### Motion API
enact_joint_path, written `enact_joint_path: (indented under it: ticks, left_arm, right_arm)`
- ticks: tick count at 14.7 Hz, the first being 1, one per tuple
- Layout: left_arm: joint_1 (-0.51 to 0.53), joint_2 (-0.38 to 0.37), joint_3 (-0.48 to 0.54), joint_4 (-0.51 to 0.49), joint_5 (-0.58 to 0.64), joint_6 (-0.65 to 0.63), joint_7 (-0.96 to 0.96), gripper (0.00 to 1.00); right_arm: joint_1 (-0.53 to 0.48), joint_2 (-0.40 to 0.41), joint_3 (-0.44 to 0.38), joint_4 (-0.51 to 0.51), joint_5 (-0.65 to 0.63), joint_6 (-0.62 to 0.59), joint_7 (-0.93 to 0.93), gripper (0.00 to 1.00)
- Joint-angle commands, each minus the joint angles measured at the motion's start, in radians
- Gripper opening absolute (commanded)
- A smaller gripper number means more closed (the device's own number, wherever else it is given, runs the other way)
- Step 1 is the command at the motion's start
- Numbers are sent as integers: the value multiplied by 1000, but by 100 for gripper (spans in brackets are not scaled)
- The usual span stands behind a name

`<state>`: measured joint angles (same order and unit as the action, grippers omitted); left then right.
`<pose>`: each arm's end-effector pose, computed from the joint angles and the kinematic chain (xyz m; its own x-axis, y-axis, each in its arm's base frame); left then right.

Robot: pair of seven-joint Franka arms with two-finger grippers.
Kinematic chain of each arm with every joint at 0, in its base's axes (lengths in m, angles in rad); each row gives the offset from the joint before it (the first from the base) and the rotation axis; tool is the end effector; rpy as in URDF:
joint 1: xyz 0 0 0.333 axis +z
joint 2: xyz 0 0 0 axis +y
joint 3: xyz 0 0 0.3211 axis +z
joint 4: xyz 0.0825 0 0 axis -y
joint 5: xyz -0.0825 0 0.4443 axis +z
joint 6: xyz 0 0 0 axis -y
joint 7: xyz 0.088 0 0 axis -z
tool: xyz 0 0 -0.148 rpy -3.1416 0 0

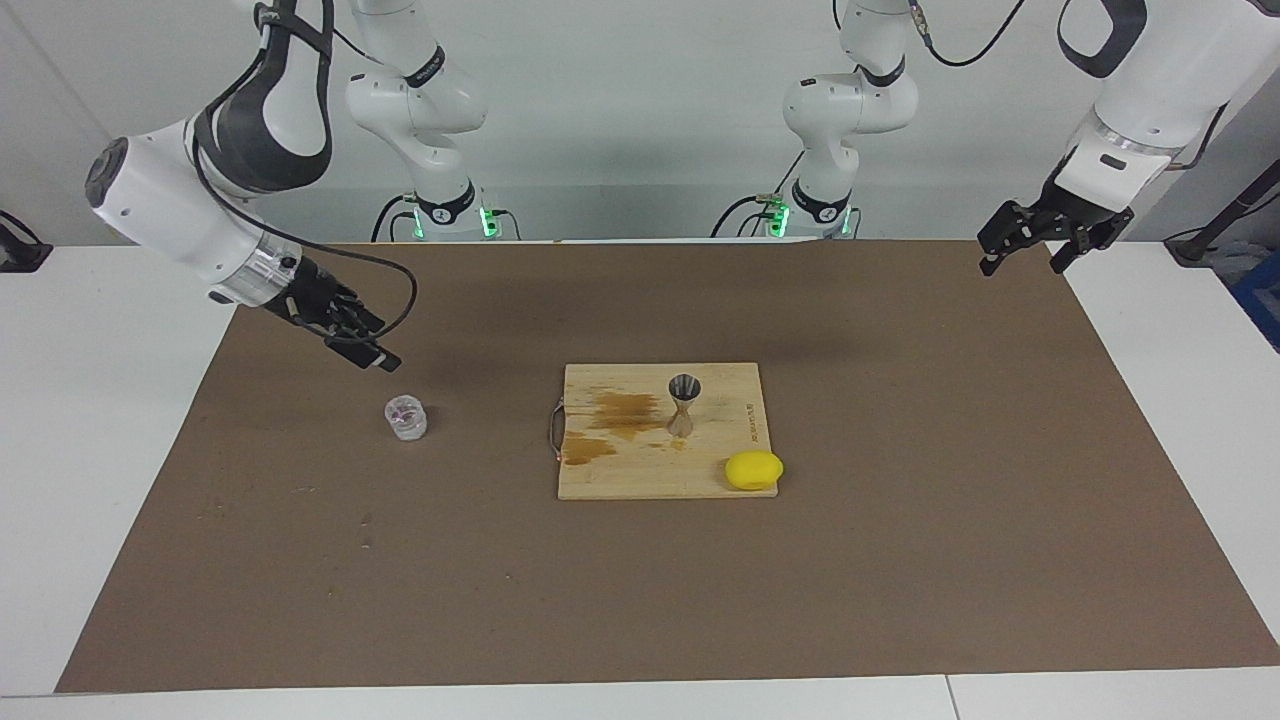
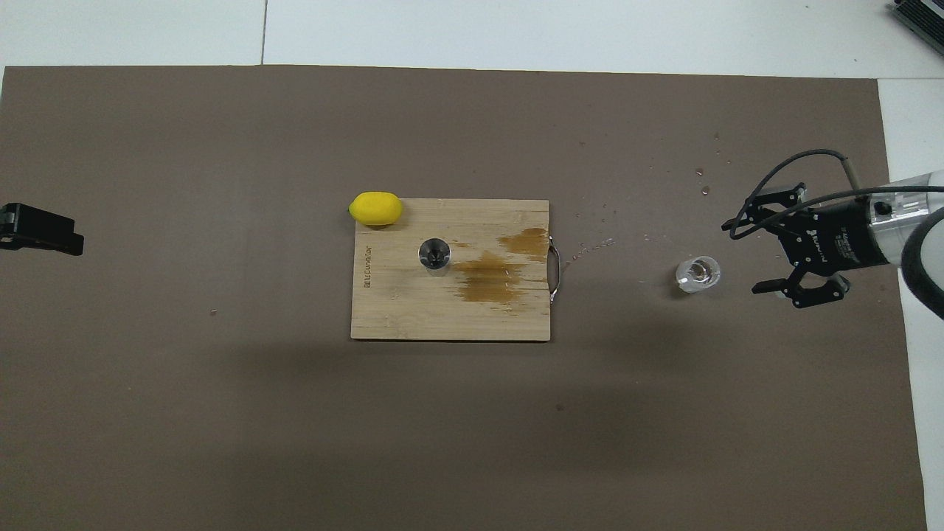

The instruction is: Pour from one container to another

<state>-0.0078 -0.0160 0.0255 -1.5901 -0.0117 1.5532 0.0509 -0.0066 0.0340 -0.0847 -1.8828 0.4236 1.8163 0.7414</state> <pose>0.6067 0.0091 0.5866 0.9992 -0.0334 -0.0203 -0.0331 -0.9994 0.0132 0.6177 -0.0058 0.4320 0.5688 -0.7452 -0.3480 -0.8218 -0.5328 -0.2021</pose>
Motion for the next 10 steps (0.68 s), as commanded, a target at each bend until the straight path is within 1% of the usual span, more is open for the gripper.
enact_joint_path:
  ticks: [1, 4, 7, 8, 10]
  left_arm:
    - [5, -2, -10, 9, 13, -5, -6, 100]
    - [8, -2, -6, 9, 18, -10, -3, 100]
    - [11, -4, -6, 9, 18, -7, -3, 100]
    - [11, -4, -6, 9, 18, -7, -3, 100]
    - [11, -4, 0, 9, 18, -10, -2, 100]
  right_arm:
    - [39, -20, 0, 39, -164, 5, -100, 100]
    - [42, -40, -1, 82, -265, -12, -252, 100]
    - [30, -66, 5, 94, -347, -38, -353, 100]
    - [19, -74, 14, 112, -370, -58, -382, 100]
    - [-59, -74, 109, 172, -428, -126, -407, 100]
